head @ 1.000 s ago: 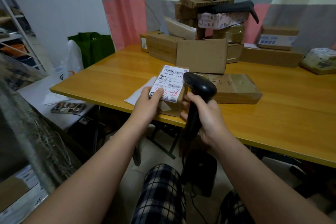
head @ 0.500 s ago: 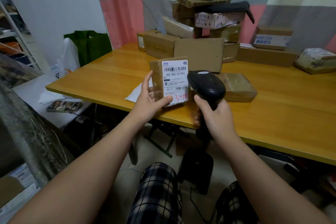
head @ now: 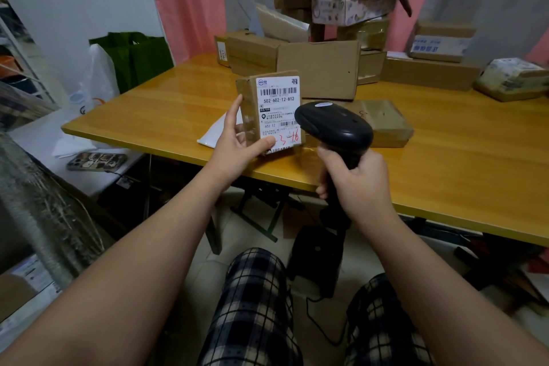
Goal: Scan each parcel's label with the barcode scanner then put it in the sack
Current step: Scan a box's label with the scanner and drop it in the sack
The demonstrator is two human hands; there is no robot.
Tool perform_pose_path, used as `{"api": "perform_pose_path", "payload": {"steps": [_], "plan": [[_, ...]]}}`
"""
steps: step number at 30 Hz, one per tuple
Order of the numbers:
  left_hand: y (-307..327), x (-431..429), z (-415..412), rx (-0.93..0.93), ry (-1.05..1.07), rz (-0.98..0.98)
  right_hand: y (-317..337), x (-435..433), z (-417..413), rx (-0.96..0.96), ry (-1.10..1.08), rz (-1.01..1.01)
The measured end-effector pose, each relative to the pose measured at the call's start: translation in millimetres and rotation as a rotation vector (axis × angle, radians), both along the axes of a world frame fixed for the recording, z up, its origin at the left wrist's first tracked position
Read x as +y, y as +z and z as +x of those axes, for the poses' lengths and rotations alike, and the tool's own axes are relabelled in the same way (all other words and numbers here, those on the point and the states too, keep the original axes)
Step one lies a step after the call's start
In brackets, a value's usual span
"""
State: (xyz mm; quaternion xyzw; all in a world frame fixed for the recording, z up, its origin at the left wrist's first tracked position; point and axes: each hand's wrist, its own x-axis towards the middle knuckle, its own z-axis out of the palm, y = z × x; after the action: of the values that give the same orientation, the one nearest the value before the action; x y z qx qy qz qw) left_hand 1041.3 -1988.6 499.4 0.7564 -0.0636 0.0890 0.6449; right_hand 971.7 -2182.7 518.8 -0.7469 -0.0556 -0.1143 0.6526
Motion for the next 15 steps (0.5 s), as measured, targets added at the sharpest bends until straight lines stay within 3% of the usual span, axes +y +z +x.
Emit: {"api": "perform_pose_path", "payload": {"steps": [15], "plan": [[-2.5,2.4,3.5,-0.001,0.002,0.011,2.7,0.0,-6.7,0.008,0.006,0.052]]}}
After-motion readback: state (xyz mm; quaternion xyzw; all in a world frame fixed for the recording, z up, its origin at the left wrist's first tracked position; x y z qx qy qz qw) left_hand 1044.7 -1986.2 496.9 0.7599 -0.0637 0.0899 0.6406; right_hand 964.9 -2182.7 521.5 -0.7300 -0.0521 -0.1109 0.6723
